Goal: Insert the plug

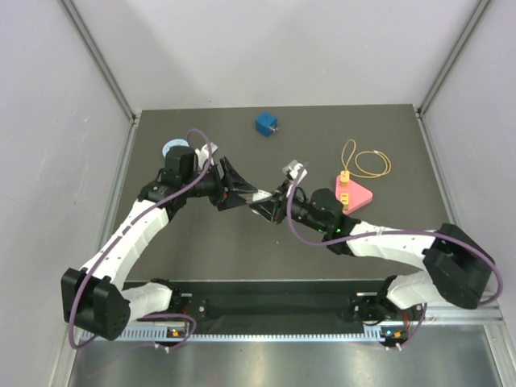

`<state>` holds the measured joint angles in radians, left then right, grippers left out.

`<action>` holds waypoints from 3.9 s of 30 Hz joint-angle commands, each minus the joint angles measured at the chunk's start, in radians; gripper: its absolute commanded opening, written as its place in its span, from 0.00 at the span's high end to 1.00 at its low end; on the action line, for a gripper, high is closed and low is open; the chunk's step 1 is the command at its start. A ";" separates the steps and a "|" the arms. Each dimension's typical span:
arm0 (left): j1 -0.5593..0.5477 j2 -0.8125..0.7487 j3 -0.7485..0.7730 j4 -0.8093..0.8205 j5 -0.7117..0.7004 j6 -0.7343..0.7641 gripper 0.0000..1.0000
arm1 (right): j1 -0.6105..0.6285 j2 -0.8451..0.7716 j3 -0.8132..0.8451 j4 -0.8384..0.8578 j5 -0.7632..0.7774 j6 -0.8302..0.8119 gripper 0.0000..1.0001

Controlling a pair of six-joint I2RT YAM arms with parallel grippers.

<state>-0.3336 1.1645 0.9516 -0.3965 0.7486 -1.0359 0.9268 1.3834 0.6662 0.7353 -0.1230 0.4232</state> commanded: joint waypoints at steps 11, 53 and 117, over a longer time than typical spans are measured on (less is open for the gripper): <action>0.036 0.032 0.165 -0.010 0.233 0.522 0.37 | -0.109 -0.182 -0.143 -0.048 -0.316 0.121 1.00; -0.208 0.047 0.093 -0.047 0.336 0.731 0.74 | -0.143 -0.337 -0.178 0.056 -0.507 0.281 1.00; -0.209 -0.014 0.050 0.093 0.330 0.675 0.97 | -0.241 -0.135 -0.326 0.877 -0.575 0.773 1.00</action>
<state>-0.5488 1.1656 0.9916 -0.3370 1.0790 -0.3923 0.7040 1.2572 0.3531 1.2892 -0.6777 1.1763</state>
